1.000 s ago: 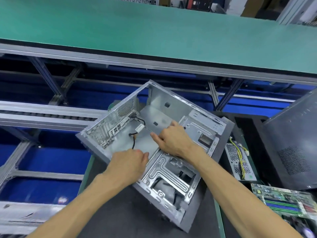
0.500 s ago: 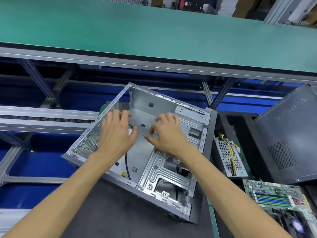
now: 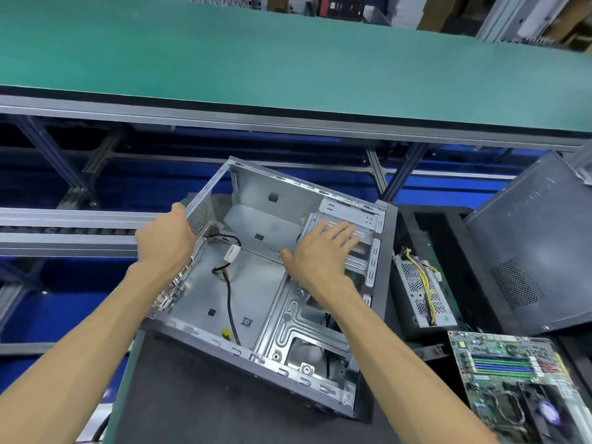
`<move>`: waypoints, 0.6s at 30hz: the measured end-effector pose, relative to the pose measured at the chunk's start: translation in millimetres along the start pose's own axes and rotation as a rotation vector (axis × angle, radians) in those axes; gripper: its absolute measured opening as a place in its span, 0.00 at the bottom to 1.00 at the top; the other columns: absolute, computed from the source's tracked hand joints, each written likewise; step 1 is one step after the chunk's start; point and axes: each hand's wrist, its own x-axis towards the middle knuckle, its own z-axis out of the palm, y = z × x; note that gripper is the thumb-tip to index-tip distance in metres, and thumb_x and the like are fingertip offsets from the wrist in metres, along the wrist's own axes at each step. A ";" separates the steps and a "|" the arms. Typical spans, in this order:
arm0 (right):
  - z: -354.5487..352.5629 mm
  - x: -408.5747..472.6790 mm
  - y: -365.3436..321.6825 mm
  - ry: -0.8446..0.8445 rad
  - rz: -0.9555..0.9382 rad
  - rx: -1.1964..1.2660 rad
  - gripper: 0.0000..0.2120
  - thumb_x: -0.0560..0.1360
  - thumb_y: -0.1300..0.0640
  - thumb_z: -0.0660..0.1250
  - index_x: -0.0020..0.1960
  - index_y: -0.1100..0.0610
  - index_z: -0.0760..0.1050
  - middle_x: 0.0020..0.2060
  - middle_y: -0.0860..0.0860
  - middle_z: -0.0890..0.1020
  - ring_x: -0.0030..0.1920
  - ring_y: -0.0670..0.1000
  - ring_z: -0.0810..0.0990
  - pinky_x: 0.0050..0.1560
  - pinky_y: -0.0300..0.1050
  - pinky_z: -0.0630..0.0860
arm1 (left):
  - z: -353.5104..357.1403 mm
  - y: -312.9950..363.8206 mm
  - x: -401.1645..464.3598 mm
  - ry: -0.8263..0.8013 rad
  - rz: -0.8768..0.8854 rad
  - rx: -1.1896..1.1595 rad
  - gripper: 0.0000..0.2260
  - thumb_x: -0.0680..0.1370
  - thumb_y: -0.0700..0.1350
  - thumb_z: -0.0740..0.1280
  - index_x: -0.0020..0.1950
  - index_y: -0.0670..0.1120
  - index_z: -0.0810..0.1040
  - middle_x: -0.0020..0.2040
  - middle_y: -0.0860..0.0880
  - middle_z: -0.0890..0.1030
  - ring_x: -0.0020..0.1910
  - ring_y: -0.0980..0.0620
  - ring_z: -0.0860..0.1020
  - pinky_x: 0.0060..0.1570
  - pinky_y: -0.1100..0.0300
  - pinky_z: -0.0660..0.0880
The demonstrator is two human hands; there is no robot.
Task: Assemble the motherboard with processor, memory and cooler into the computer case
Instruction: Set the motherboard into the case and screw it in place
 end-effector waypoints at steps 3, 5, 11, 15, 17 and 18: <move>-3.7 7.9 0.7 0.006 -0.070 0.011 0.49 0.79 0.36 0.61 0.79 0.71 0.44 0.74 0.79 0.48 0.76 0.76 0.46 0.77 0.69 0.46 | -3.6 -3.7 -1.5 -0.024 0.044 0.014 0.03 0.77 0.33 0.59 0.50 0.38 0.68 0.37 0.37 0.78 0.32 0.39 0.73 0.33 0.52 0.67; -6.4 14.1 0.7 0.004 -0.110 0.027 0.49 0.79 0.38 0.63 0.79 0.71 0.45 0.74 0.78 0.48 0.77 0.75 0.46 0.78 0.67 0.46 | -6.1 -8.1 -6.9 -0.040 0.042 -0.016 0.04 0.76 0.32 0.60 0.48 0.38 0.67 0.37 0.37 0.78 0.33 0.39 0.74 0.34 0.51 0.68; -11.7 39.3 -3.0 0.033 -0.284 0.088 0.42 0.79 0.51 0.67 0.81 0.65 0.47 0.79 0.68 0.47 0.80 0.64 0.43 0.80 0.59 0.45 | -17.8 -21.7 -37.8 -0.124 0.002 -0.058 0.21 0.73 0.34 0.63 0.64 0.40 0.61 0.32 0.44 0.75 0.28 0.44 0.72 0.31 0.55 0.65; -18.4 54.8 -6.2 0.051 -0.384 0.106 0.35 0.76 0.57 0.68 0.78 0.65 0.58 0.76 0.63 0.58 0.77 0.62 0.55 0.76 0.55 0.57 | -27.9 -25.5 -56.9 -0.146 0.053 -0.006 0.40 0.74 0.44 0.68 0.79 0.46 0.48 0.49 0.45 0.75 0.45 0.43 0.75 0.42 0.50 0.71; -17.1 57.1 -10.0 0.081 -0.384 0.087 0.33 0.75 0.60 0.68 0.77 0.64 0.59 0.74 0.63 0.60 0.76 0.63 0.58 0.75 0.54 0.58 | -28.3 -27.6 -57.6 -0.036 0.203 -0.016 0.37 0.74 0.52 0.72 0.79 0.48 0.58 0.64 0.41 0.71 0.65 0.40 0.69 0.62 0.45 0.68; -14.5 56.2 -13.8 0.084 -0.355 0.069 0.34 0.76 0.60 0.67 0.78 0.64 0.57 0.76 0.64 0.58 0.78 0.64 0.55 0.77 0.54 0.55 | -28.3 -27.5 -56.1 0.018 0.313 -0.086 0.30 0.74 0.55 0.72 0.73 0.48 0.69 0.67 0.42 0.71 0.68 0.41 0.67 0.68 0.46 0.65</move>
